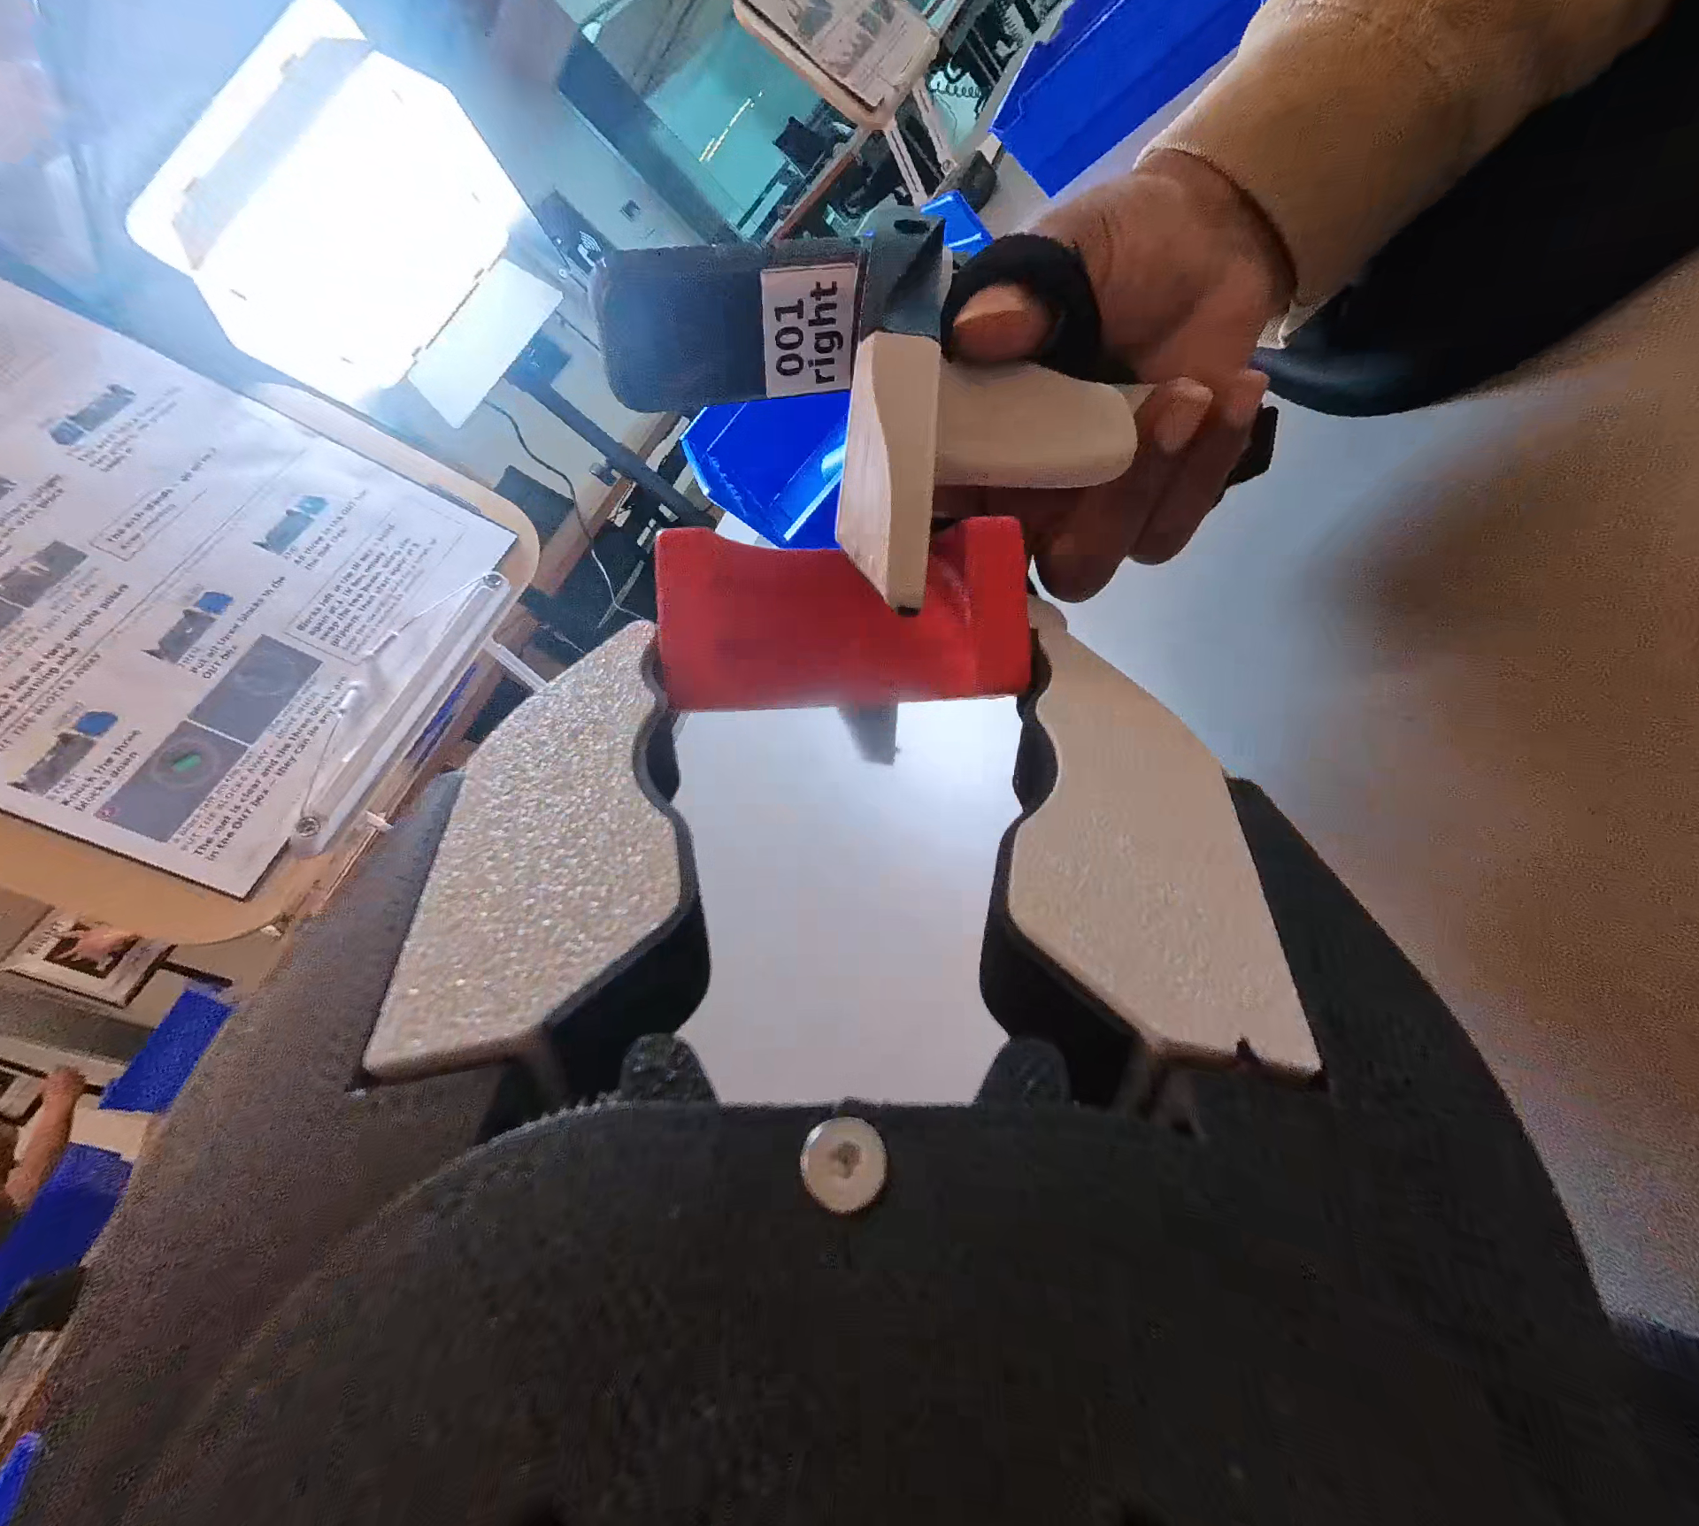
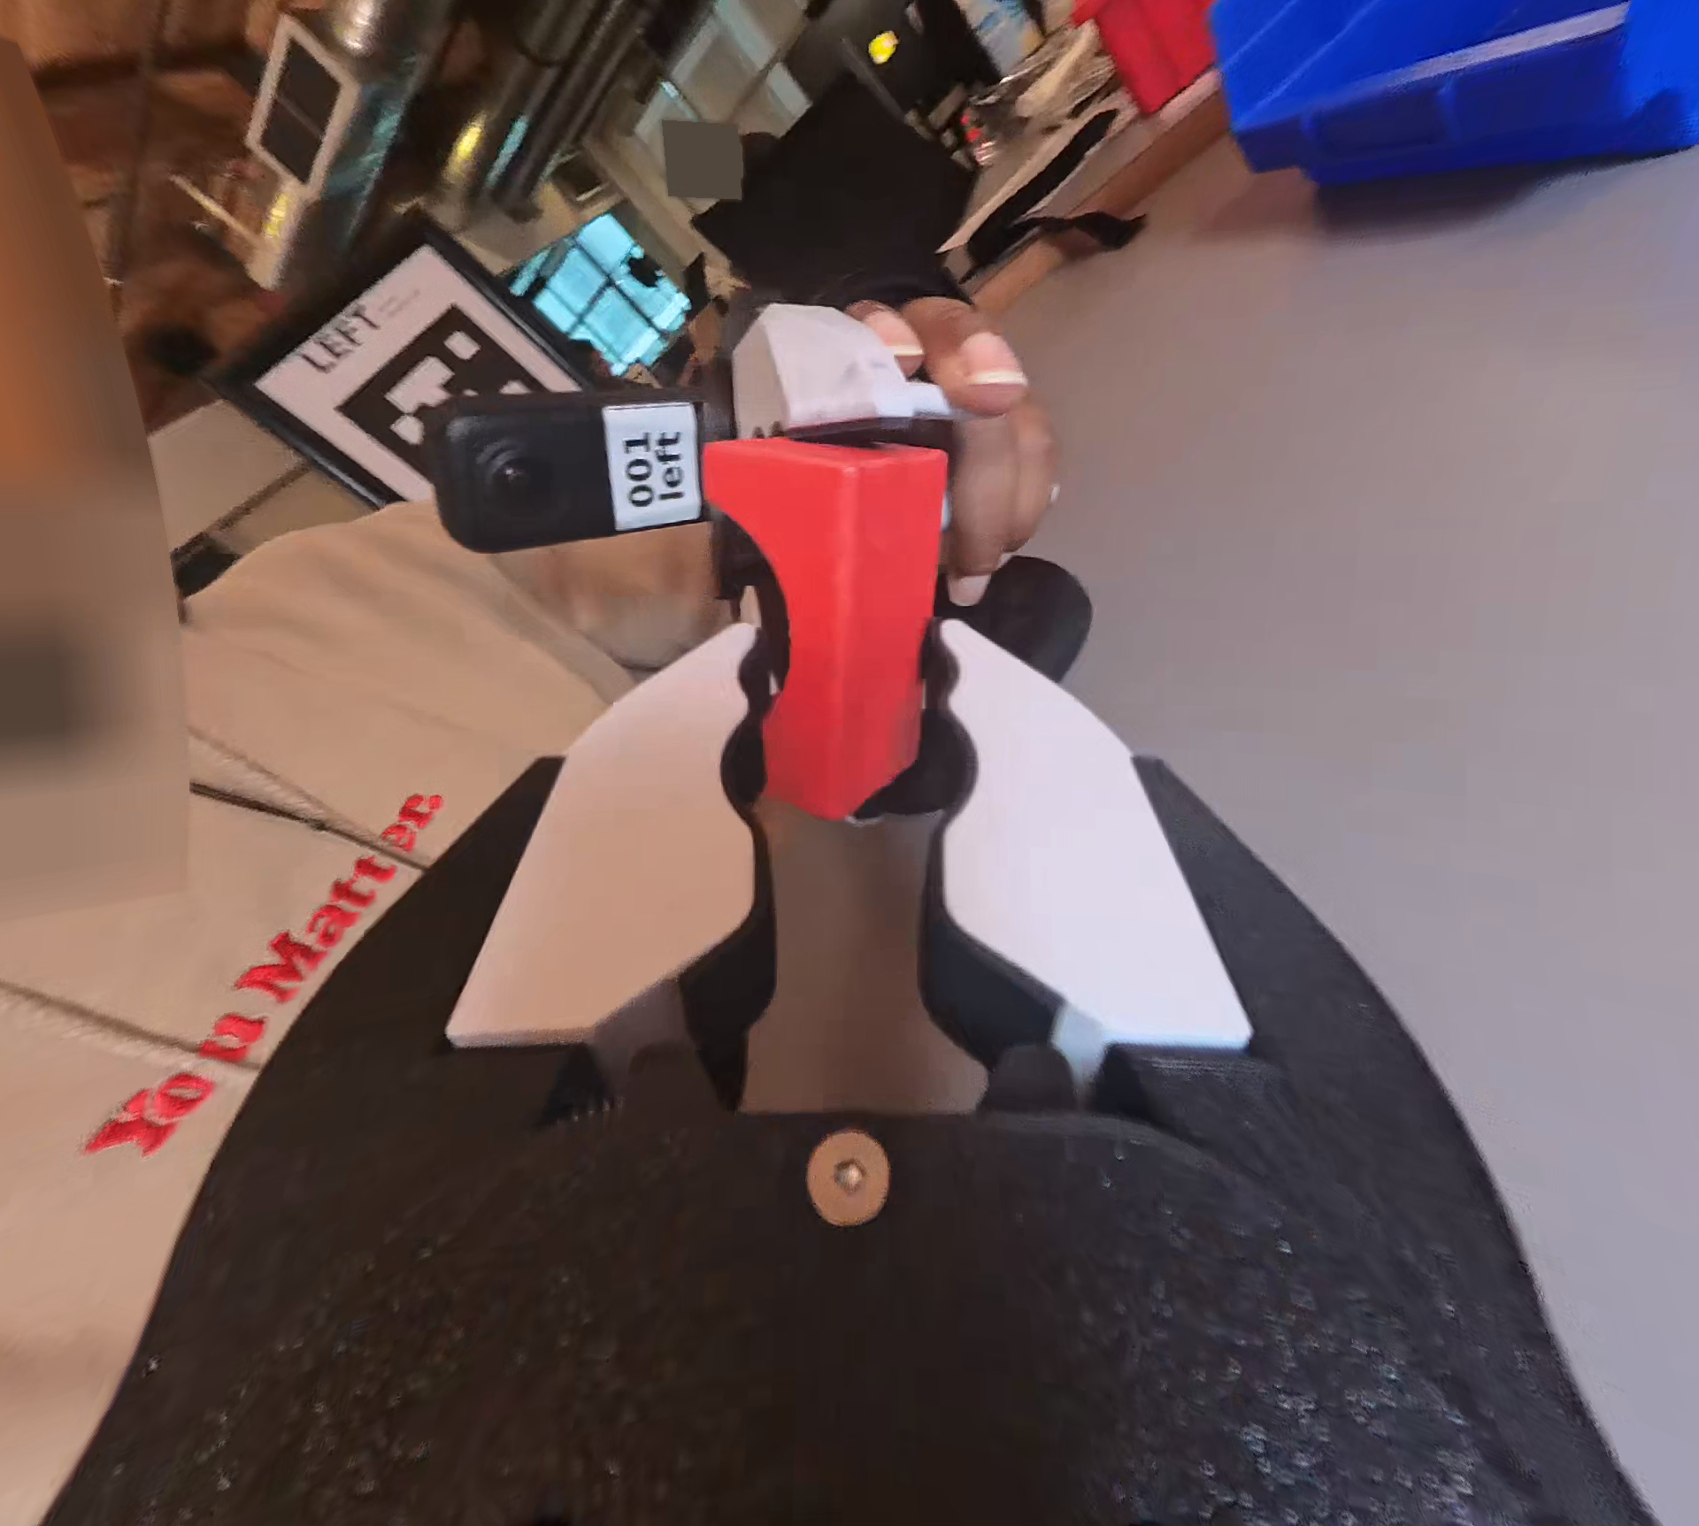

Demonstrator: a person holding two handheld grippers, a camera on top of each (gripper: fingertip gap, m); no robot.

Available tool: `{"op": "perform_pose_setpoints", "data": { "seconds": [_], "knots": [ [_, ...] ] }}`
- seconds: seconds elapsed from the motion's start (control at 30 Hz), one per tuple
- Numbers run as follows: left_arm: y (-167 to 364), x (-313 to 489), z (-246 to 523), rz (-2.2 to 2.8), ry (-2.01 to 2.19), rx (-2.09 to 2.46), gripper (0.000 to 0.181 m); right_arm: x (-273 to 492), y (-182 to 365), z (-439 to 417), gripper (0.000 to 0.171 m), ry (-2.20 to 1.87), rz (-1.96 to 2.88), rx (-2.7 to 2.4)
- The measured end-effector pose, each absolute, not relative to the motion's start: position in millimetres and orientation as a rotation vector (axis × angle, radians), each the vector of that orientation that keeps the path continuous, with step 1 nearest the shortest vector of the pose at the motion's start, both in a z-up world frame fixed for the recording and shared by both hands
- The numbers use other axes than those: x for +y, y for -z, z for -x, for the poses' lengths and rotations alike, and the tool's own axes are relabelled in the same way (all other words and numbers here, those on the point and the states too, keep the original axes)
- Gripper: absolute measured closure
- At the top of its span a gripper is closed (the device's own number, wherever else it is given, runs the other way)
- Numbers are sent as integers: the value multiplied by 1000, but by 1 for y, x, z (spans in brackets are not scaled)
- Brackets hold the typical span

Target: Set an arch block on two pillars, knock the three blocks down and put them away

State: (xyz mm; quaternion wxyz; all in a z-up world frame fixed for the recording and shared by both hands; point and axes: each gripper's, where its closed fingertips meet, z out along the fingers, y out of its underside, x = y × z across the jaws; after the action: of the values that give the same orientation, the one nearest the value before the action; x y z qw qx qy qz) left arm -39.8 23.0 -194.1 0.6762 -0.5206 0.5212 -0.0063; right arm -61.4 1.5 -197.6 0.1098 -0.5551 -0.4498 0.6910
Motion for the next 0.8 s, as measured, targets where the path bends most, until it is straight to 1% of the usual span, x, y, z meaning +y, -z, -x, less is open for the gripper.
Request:
{"op": "perform_pose_setpoints", "data": {
  "seconds": [0.03, 0.07, 0.1, 0.2, 0.23, 0.3, 0.4, 0.47, 0.5, 0.53, 0.57, 0.6, 0.7, 0.8],
  "knots": [
    [195, 23, 40, 1163, 8, 1174, 109, 1, 198, 62, 140, -2000, 1617, -1338],
    [195, 23, 41, 1163, 7, 1171, 108, 4, 199, 63, 145, -1942, 1608, -1361],
    [196, 26, 43, 1180, 12, 1158, 109, 11, 200, 62, 157, -1862, 1605, -1372],
    [199, 38, 56, 1273, 62, 1088, 110, 56, 193, 46, 158, -1624, 1652, -1290],
    [198, 42, 62, 1308, 97, 1050, 110, 79, 190, 35, 158, -1490, 1678, -1253],
    [195, 49, 74, 1362, 173, 970, 117, 138, 186, 0, 158, -1123, 1762, -1160],
    [193, 59, 86, 1405, 273, 883, 126, 231, 185, -87, 158, -455, 1903, -978],
    [198, 65, 92, 1441, 314, 851, 132, 276, 184, -155, 157, -34, 1969, -840],
    [201, 67, 93, 1457, 340, 839, 133, 289, 187, -185, 151, 116, 2010, -771],
    [203, 70, 94, 1468, 360, 826, 134, 298, 186, -205, 139, 208, 2012, -706],
    [204, 71, 94, 1477, 374, 818, 136, 303, 183, -217, 131, 239, 1985, -661],
    [206, 71, 95, 1485, 380, 810, 136, 305, 181, -223, 128, 235, 1958, -632],
    [208, 72, 96, 1495, 377, 808, 136, 299, 174, -225, 125, 171, 1879, -606],
    [209, 72, 96, 1502, 365, 809, 137, 290, 168, -225, 117, 127, 1824, -602]
  ]
}}
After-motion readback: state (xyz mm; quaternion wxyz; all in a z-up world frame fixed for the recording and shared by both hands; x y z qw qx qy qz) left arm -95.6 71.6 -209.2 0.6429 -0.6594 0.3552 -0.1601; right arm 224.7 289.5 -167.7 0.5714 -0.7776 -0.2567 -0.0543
